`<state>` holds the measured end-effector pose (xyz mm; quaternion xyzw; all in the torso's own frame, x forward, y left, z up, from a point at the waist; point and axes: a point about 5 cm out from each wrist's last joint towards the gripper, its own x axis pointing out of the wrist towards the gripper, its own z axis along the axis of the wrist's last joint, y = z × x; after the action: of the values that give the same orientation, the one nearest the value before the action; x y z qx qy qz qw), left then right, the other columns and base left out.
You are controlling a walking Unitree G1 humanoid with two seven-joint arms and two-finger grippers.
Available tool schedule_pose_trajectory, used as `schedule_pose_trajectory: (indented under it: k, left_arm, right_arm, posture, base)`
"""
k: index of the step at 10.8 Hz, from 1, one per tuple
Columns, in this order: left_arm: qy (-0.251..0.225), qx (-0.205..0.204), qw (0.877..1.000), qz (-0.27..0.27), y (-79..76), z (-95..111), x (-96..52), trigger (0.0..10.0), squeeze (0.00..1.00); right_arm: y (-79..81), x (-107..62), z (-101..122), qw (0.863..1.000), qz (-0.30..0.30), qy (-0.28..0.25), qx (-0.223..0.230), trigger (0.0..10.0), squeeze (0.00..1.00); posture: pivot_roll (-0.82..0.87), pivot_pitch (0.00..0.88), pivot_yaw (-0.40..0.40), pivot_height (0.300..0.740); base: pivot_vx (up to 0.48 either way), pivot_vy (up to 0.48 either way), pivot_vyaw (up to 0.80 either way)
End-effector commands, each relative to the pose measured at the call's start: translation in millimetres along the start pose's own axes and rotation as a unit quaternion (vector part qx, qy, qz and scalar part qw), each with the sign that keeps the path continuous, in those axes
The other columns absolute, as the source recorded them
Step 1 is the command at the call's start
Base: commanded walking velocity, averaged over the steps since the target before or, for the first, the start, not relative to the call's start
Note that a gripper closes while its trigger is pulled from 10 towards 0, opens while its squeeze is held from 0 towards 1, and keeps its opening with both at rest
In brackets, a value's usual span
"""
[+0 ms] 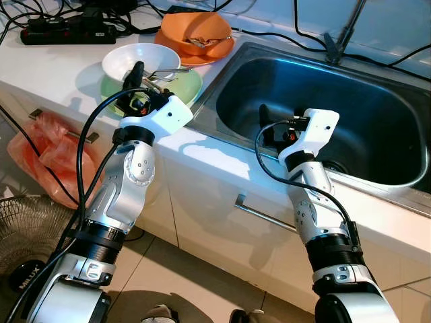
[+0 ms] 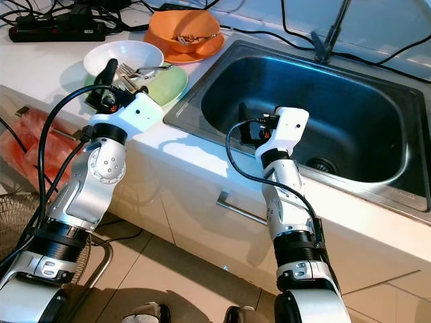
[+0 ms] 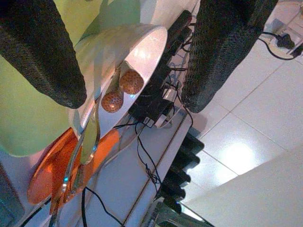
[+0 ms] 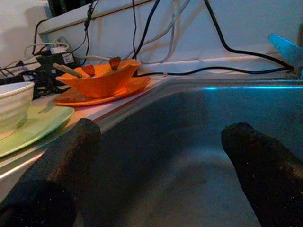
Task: Kitchen organization
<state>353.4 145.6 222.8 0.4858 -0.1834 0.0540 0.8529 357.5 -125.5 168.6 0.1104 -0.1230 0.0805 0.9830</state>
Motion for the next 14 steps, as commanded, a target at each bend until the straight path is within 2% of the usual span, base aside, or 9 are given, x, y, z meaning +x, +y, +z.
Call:
schedule_pose_trajectory:
  k: [1, 2, 10, 14]
  left_arm:
    - [-0.006, 0.003, 1.000, 0.005, 0.3, 5.2, 3.1, 0.5, 0.00]
    - [-0.007, 0.002, 1.000, 0.006, 0.7, 5.8, 3.4, 0.0, 0.00]
    - [-0.018, 0.005, 1.000, 0.025, 9.6, 11.0, 6.4, 0.0, 0.00]
    - [-0.017, 0.002, 1.000, 0.024, 8.9, 11.8, 6.2, 0.0, 0.00]
  right_arm:
    - [-1.5, -0.6, -0.7, 1.000, -0.003, 0.004, 0.000, 10.0, 0.00]
    - [-2.1, -0.6, -0.7, 1.000, -0.005, 0.004, 0.000, 10.0, 0.00]
    - [-2.7, -0.5, -1.5, 1.000, -0.006, 0.006, 0.003, 10.0, 0.00]
    - [-3.0, -0.5, -1.8, 1.000, -0.006, 0.007, 0.003, 10.0, 0.00]
  posture:
    - [0.08, 0.119, -0.032, 0.740]
    - [0.08, 0.120, -0.032, 0.740]
    - [0.09, 0.121, -0.033, 0.740]
    - [0.09, 0.120, -0.034, 0.740]
  base:
    - [0.000, 0.000, 0.00]
    - [0.000, 0.000, 0.00]
    - [0.000, 0.000, 0.00]
    - [0.000, 0.000, 0.00]
